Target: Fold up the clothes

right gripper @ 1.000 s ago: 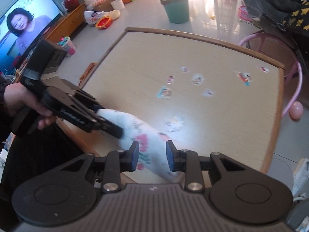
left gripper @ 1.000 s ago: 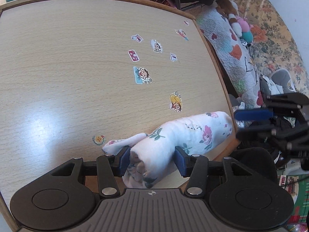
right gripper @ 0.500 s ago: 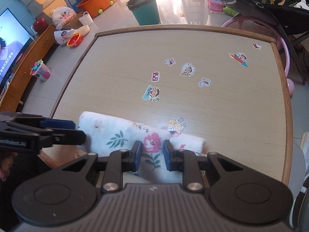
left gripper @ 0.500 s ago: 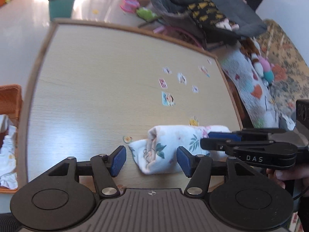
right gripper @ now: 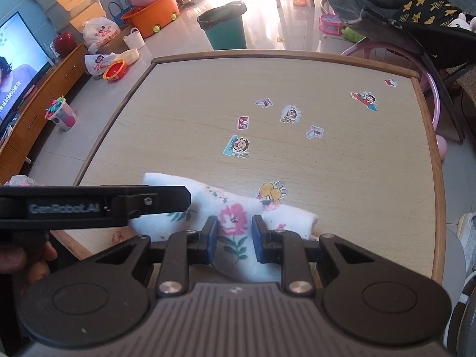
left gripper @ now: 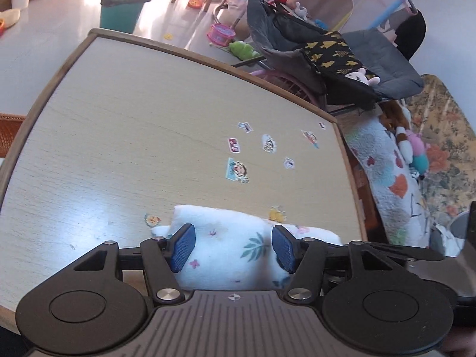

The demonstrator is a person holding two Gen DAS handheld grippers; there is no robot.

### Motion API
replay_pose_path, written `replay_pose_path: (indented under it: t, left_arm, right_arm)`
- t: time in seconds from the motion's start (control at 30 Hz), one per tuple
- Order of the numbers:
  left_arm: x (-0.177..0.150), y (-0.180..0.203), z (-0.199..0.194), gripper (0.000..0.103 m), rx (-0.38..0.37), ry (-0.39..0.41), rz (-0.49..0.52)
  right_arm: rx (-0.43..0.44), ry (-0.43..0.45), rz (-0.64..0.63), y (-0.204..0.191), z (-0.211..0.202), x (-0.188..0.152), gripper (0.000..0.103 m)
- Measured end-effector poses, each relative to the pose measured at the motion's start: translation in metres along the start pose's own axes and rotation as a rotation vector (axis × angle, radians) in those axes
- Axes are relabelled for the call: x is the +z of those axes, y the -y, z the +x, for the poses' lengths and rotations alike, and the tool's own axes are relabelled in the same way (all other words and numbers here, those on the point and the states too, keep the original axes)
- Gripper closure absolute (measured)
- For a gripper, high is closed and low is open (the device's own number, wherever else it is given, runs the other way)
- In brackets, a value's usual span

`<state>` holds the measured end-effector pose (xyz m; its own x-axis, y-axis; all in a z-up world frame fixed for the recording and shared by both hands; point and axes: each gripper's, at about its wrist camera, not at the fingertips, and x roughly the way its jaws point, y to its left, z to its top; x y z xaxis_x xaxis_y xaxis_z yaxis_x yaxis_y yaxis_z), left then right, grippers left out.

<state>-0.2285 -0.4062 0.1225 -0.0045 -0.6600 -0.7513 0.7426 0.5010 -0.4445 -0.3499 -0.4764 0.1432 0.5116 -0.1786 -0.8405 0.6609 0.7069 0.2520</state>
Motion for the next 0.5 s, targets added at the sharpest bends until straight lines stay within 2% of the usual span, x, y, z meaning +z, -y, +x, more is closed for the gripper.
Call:
replay_pose_path:
  t: [0.1,0.2,0.23,0.3,0.5]
  left_arm:
    - [-0.003,-0.009,0.001,0.04,0.103,-0.009,-0.021]
    - [-0.008,-0.034,0.0,0.039,0.02,-0.011,-0.141]
    - [-0.008,-0.037,0.0,0.039,0.01,-0.012,-0.141]
    - [-0.007,-0.034,0.001,0.039,0.017,-0.013,-0.124]
    - [-0.005,-0.025,0.008,0.031,0.075,-0.004,-0.088]
  right_arm:
    - [-0.031,0.034,0.042,0.01,-0.011,-0.004,0.079]
    - [-0.037,0.037,0.081,0.024,-0.012,-0.011,0.079]
    - [-0.035,0.04,0.108,0.028,-0.01,-0.012,0.079]
    - [-0.034,0.047,0.154,0.034,-0.006,-0.014,0.079]
    - [-0.067,0.054,0.12,0.03,0.0,-0.015,0.079]
